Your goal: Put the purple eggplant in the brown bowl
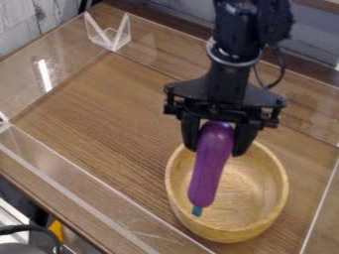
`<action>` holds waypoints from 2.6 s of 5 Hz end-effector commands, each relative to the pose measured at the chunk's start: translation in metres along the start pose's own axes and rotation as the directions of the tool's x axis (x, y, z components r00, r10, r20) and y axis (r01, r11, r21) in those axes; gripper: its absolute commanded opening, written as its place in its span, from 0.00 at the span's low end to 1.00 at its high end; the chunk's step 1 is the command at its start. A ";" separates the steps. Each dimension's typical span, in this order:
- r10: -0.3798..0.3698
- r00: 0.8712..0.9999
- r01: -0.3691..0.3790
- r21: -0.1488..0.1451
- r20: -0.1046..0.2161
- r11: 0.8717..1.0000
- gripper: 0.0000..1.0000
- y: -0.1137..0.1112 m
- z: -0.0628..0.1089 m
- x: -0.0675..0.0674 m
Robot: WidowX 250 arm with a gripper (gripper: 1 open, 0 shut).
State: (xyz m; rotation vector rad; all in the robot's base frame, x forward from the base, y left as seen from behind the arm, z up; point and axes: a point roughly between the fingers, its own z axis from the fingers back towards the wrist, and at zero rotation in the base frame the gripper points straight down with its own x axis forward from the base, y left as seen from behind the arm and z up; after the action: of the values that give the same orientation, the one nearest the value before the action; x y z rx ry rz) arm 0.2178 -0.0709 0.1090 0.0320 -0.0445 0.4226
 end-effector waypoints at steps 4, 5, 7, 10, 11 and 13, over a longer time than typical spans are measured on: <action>-0.048 0.999 0.047 0.033 0.026 0.998 0.00 -0.015 -0.026 -0.032; -0.041 0.999 0.040 0.040 0.024 0.998 0.00 -0.015 -0.029 -0.033; -0.028 0.999 0.027 0.056 0.020 0.998 0.00 -0.015 -0.034 -0.034; -0.013 1.000 0.012 0.075 0.014 0.997 0.00 -0.014 -0.040 -0.035; -0.008 1.000 0.007 0.081 0.013 0.997 0.00 -0.014 -0.041 -0.035; 0.002 1.000 -0.003 0.093 0.009 0.996 0.00 -0.012 -0.044 -0.035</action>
State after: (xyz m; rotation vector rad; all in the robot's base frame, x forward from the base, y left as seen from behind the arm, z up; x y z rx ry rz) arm 0.2004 -0.0924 0.0666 0.1087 -0.0514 0.4348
